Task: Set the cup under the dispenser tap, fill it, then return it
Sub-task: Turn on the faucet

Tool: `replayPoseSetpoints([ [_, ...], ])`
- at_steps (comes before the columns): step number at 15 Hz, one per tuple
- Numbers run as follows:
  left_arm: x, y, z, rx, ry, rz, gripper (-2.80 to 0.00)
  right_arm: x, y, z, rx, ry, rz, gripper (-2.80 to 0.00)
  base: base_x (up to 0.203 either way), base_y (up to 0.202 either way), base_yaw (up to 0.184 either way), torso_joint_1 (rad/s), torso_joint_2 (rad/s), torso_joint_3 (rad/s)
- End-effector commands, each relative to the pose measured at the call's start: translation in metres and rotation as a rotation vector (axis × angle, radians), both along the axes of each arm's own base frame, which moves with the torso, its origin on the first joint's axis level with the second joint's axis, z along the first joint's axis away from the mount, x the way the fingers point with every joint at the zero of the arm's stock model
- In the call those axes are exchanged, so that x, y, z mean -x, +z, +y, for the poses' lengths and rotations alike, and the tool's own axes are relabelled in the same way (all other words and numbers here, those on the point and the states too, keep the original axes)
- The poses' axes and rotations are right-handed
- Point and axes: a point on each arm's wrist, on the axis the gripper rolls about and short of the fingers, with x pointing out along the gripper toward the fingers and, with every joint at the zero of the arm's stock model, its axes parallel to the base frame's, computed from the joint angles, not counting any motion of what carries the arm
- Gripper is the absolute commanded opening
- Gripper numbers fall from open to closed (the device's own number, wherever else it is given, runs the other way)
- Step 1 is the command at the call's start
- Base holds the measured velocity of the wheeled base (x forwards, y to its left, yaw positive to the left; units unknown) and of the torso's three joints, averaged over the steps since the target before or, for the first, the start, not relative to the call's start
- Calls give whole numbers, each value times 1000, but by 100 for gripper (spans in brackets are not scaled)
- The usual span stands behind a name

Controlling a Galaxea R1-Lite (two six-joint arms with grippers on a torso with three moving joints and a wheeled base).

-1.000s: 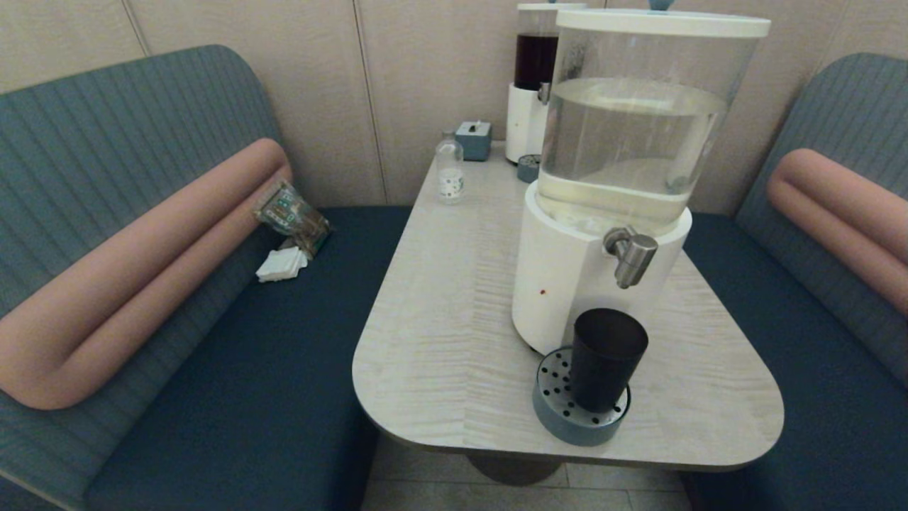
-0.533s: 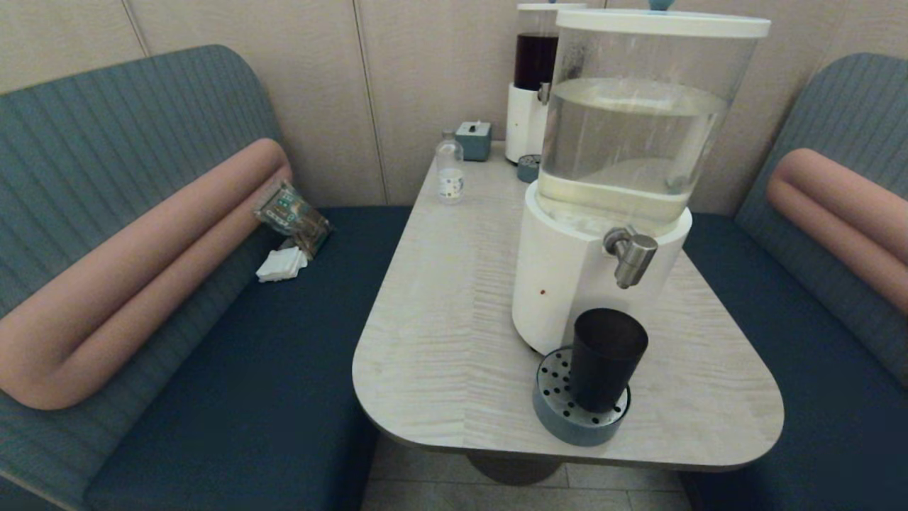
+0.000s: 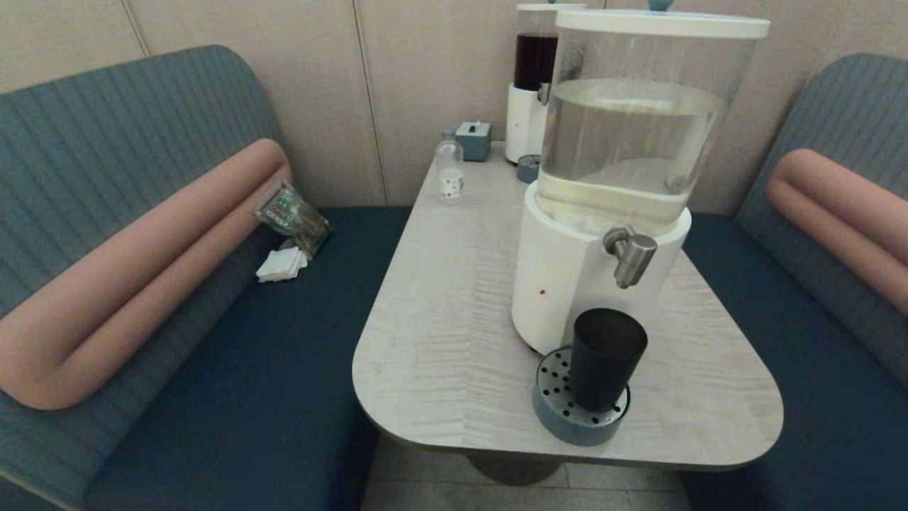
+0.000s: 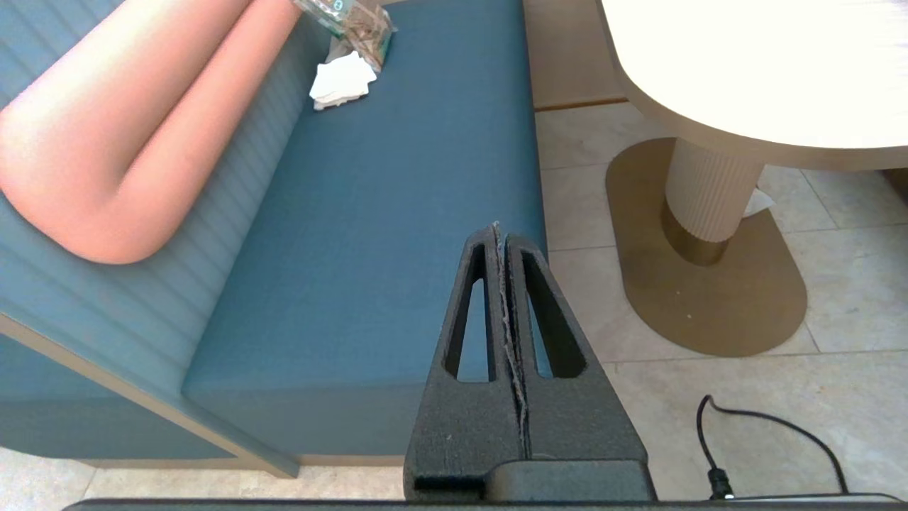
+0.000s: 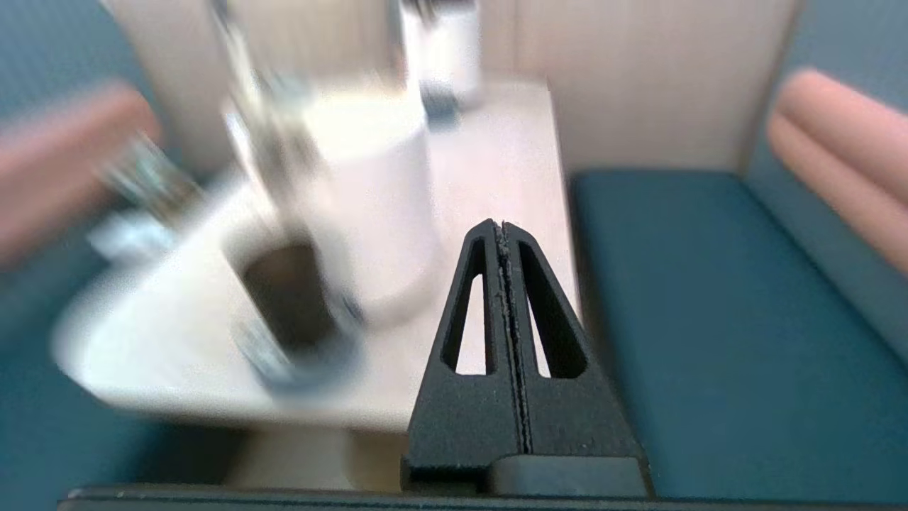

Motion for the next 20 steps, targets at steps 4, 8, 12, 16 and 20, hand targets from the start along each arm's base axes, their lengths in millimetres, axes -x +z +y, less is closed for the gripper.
replayPoseSetpoints([
  [4, 0, 0, 0, -1, 1, 4, -280, -87, 127, 3, -142, 138, 302, -280, 0, 0, 0, 0, 0, 0],
  [8, 0, 0, 0, -1, 1, 4, -280, -117, 140, 8, -242, 222, 432, -280, 0, 0, 0, 0, 0, 0],
  [12, 0, 0, 0, -1, 1, 4, -280, -149, 141, 12, -209, 219, 510, -280, 0, 0, 0, 0, 0, 0],
  [16, 0, 0, 0, -1, 1, 4, -280, -165, 134, 18, -197, 237, 638, -280, 0, 0, 0, 0, 0, 0],
  [20, 0, 0, 0, -1, 1, 4, -280, -185, 125, 31, -165, 308, 733, -280, 0, 0, 0, 0, 0, 0],
])
